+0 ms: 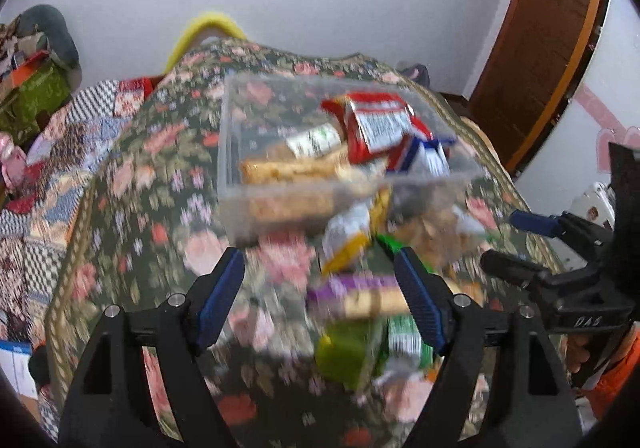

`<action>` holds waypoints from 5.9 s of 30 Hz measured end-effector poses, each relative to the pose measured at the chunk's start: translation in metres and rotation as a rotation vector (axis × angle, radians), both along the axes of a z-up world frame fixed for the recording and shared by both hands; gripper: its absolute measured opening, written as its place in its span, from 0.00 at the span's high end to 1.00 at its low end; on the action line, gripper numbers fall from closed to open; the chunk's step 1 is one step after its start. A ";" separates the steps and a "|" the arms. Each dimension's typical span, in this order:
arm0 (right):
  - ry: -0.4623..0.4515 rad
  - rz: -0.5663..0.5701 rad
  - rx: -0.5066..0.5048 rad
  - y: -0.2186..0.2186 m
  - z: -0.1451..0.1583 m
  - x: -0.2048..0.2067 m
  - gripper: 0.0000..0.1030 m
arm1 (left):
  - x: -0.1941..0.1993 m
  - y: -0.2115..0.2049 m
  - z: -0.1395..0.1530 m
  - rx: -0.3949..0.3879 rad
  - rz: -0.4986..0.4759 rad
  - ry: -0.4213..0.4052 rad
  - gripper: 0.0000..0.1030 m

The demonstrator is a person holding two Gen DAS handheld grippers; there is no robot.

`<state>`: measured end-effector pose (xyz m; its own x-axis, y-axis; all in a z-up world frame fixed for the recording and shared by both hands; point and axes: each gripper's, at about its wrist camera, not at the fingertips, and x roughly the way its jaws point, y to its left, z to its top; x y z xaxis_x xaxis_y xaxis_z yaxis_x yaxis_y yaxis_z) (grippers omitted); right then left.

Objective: Organize snacks
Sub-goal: 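Carry the peanut bag and red snack bag into the clear box and release, then grasp the green cup jelly with the left tool while the right tool grasps the wafer roll pack, then lower the green jelly cup and wafer pack into the clear box and release, then grasp the yellow-white chip bag with the left tool while the right tool grasps the clear zip bag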

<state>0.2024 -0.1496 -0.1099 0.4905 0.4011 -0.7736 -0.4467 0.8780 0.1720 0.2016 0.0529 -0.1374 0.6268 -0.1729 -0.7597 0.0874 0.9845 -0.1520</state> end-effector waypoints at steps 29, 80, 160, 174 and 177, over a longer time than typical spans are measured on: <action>0.174 -0.180 0.047 -0.075 -0.046 -0.031 0.19 | -0.043 -0.018 -0.050 -0.038 -0.014 0.056 0.60; -0.151 -0.031 0.133 -0.002 0.053 0.033 0.66 | 0.009 0.001 0.044 -0.004 0.093 -0.170 0.61; 0.156 -0.014 0.107 0.007 -0.047 0.041 0.10 | 0.062 -0.038 -0.057 -0.008 -0.015 0.069 0.41; 0.131 0.013 0.116 0.004 -0.039 0.027 0.40 | 0.031 -0.037 -0.048 0.070 -0.029 0.014 0.74; 0.138 0.006 0.132 -0.002 -0.037 0.025 0.43 | 0.018 -0.034 -0.038 0.083 -0.029 -0.007 0.76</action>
<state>0.2278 -0.1517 -0.1473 0.3810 0.5063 -0.7736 -0.4158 0.8412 0.3457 0.2200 0.0188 -0.1754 0.6276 -0.1279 -0.7680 0.1170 0.9907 -0.0694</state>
